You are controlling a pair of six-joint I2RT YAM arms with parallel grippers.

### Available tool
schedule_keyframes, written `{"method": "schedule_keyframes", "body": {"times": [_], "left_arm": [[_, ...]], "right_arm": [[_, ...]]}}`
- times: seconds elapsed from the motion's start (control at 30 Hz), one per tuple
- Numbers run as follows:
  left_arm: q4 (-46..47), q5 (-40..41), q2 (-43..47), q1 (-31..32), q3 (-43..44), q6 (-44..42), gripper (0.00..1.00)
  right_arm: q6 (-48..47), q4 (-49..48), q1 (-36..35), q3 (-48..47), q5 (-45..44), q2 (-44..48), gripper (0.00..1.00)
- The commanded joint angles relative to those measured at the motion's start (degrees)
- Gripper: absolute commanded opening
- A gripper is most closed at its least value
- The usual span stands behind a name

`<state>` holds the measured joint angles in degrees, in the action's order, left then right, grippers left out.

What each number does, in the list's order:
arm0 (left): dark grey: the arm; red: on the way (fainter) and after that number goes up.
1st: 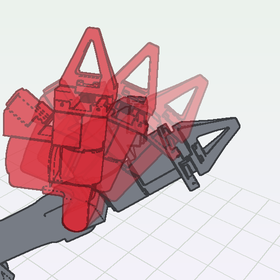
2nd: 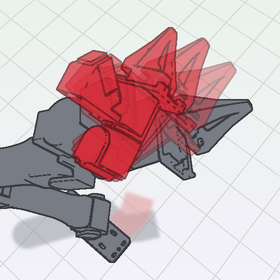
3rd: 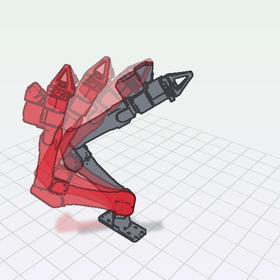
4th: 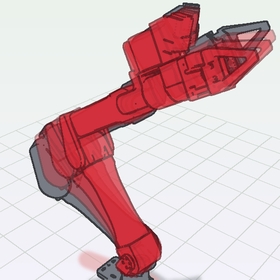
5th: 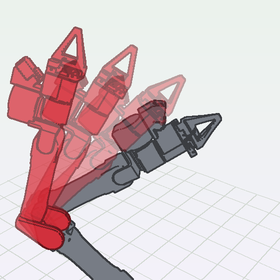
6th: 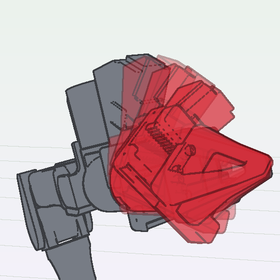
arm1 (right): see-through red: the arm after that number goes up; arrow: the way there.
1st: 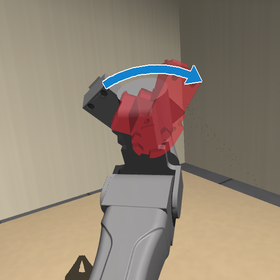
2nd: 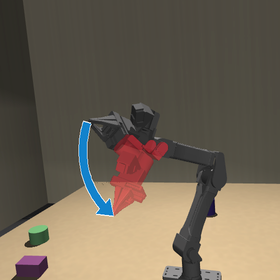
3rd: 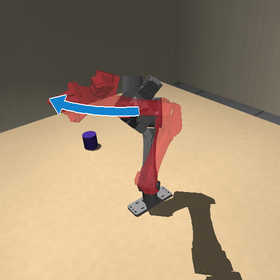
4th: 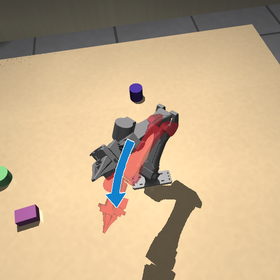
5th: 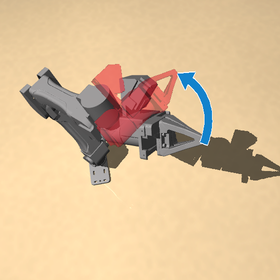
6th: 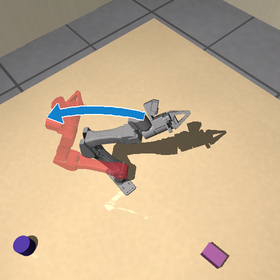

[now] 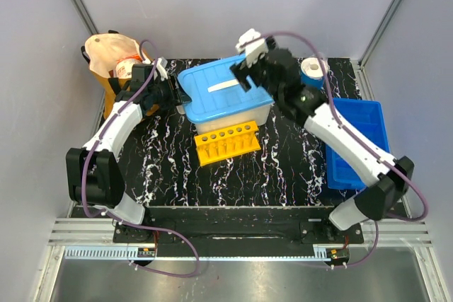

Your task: Organize the chemistry lab equipment

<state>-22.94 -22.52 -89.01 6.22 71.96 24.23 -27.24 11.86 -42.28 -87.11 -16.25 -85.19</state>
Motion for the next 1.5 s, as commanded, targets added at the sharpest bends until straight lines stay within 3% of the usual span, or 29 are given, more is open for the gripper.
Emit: {"method": "schedule_keyframes", "body": {"times": [0.0,0.1,0.23,0.87,1.0,1.23,1.37,1.47], "left_arm": [[1.9,-0.4,-0.3,-0.2,-0.1,-0.8,0.52],[1.9,-0.2,-0.3,-0.2,-0.2,-0.8,0.52],[2.0,-0.4,-0.1,-0.2,-0.3,-0.9,0.52],[3.2,-2.3,-0.4,-0.1,-1.3,-0.8,0.52],[3.2,-1.9,-0.2,0.0,-1.5,-1.1,0.52],[3.2,-1.7,-0.6,0.0,-1.4,-1.1,0.52],[3.2,-1.8,-0.7,0.0,-1.7,-1.3,0.52],[3.2,-2.2,-1.0,0.0,-1.8,-1.3,0.53]], "right_arm": [[18.0,13.4,8.7,-10.6,7.6,-7.1,0.92],[21.4,13.7,13.2,-12.1,13.4,-10.1,0.83],[25.2,13.5,17.8,-13.6,19.1,-13.8,0.56],[36.1,12.0,24.7,-6.8,23.0,-21.3,0.45],[36.3,12.2,25.0,-6.8,24.2,-21.2,0.52],[36.1,14.2,26.2,-14.9,28.8,-22.0,0.89],[35.4,14.9,27.3,-18.4,31.0,-24.3,1.0],[35.0,14.9,28.2,-19.6,35.7,-25.8,1.0]]}}
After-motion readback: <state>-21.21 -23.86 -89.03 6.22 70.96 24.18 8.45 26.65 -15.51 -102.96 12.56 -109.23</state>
